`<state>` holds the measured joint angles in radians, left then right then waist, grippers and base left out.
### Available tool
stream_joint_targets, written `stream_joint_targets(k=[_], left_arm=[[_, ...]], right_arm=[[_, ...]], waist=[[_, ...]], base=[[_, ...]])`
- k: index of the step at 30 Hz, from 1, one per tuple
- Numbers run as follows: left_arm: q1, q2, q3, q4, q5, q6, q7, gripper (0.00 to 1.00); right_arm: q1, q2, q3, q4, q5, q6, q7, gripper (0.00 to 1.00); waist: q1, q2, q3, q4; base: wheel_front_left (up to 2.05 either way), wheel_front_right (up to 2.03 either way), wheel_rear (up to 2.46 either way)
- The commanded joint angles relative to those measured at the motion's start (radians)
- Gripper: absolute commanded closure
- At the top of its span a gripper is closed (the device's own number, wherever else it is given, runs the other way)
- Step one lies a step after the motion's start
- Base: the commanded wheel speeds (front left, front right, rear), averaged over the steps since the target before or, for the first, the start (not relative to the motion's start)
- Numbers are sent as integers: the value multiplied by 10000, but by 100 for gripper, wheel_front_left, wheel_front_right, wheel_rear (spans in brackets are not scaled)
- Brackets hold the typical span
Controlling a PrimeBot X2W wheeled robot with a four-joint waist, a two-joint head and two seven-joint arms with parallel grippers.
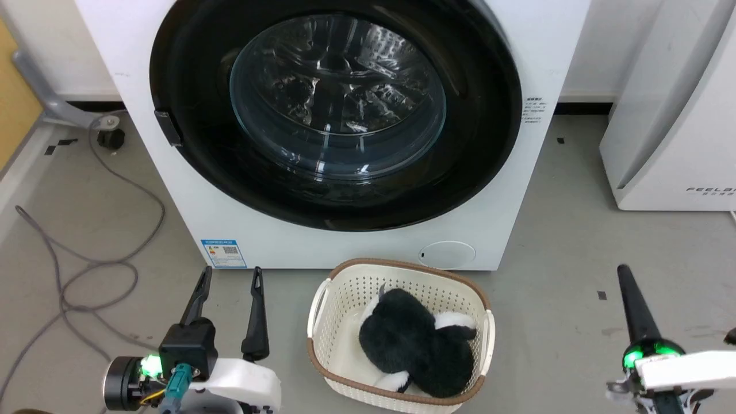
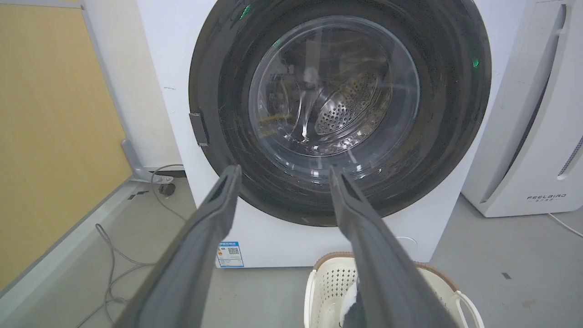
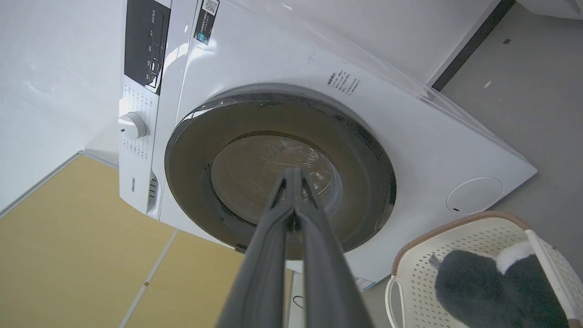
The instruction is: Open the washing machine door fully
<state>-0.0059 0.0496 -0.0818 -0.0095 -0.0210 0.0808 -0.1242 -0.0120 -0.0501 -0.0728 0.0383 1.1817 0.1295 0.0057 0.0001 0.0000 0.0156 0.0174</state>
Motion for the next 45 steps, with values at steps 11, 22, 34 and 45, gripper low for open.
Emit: stream_joint_targets(k=[11,22,34,45], left_arm=[[-605,5,-175,-201,-88,265,-312,0],[-1340,6,-524,-389,-170,565,-541,0],[-2121,6,-998,-564,-347,971,-792,0],[-2602,6,-1309,-634,-460,1286,-1022,0]], right_arm=[[-1681,-115,-801,846,915,9,246,100],[-4083,-1007,-1302,2485,1600,9,377,100],[-6895,-2122,-1541,4520,2406,10,387,100],[-8863,-2637,-957,5878,2843,11,781,100]], waist=[[-1,0,731,260],[-1,0,1714,631],[-1,0,2804,1108],[-1,0,3372,1446]], base=[[0,0,0],[0,0,0],[0,0,0],[0,0,0]])
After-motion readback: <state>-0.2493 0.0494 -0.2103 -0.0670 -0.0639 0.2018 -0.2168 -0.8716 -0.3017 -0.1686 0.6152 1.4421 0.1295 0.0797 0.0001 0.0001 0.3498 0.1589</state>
